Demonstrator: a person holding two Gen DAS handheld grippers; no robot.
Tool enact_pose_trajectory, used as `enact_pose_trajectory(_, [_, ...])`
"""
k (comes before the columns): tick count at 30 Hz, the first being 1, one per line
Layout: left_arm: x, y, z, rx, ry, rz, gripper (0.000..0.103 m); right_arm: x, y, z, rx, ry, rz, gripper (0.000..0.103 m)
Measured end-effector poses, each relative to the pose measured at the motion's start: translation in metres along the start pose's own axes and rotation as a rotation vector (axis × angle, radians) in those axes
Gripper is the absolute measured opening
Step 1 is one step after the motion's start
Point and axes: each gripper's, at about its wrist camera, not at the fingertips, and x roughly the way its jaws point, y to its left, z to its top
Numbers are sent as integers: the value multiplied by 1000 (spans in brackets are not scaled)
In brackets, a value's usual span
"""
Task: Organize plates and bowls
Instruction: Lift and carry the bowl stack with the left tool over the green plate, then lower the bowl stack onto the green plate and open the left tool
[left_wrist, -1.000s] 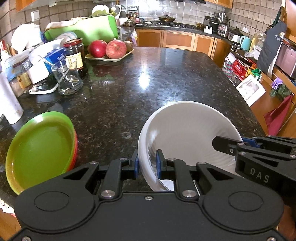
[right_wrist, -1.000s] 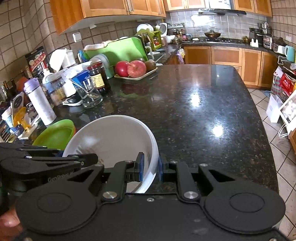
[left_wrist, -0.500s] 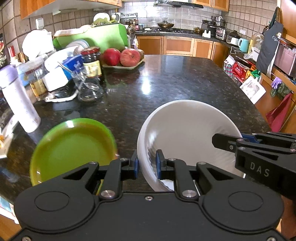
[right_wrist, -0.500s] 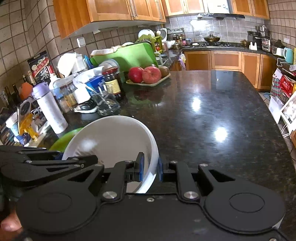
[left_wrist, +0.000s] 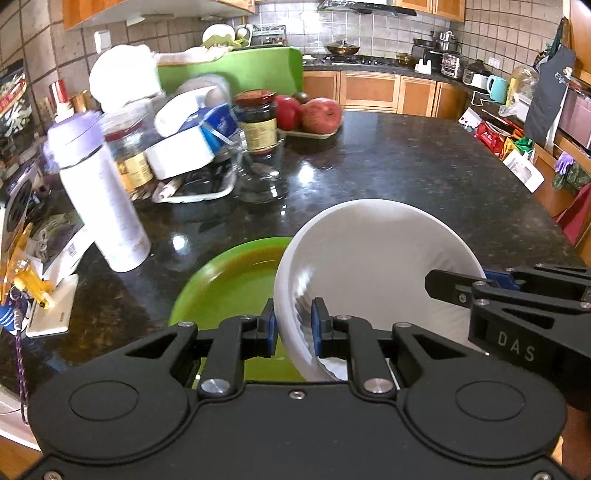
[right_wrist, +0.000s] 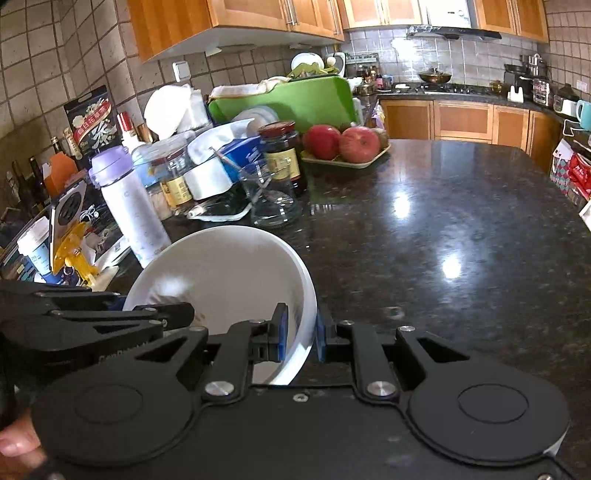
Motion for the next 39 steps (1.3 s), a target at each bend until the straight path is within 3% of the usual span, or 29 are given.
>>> enact_pose_trajectory(11, [15, 45, -2, -11, 51, -49, 23, 26, 31, -1, 21, 40, -30, 18])
enact_pose_trajectory(25, [37, 60, 5, -9, 91, -91, 24, 48, 33, 7, 40, 63, -52, 18])
enact_pose_trajectory(29, [37, 62, 5, -3, 84, -93, 26, 49, 35, 8, 43, 61, -44, 23])
enact_pose_trajectory(31, [36, 62, 4, 1, 71, -79, 33, 50, 36, 9, 42, 55, -39, 25])
enact_pose_trajectory(34, [35, 63, 6, 11, 54, -71, 34, 48, 38, 9, 35, 30, -52, 40])
enact_pose_trajectory(36, [33, 65, 7, 10, 44, -78, 46, 44, 40, 8, 32, -4, -68, 47])
enact_pose_trajectory(39, [28, 70, 7, 0, 8, -89, 54, 36, 41, 7, 26, -63, -95, 56])
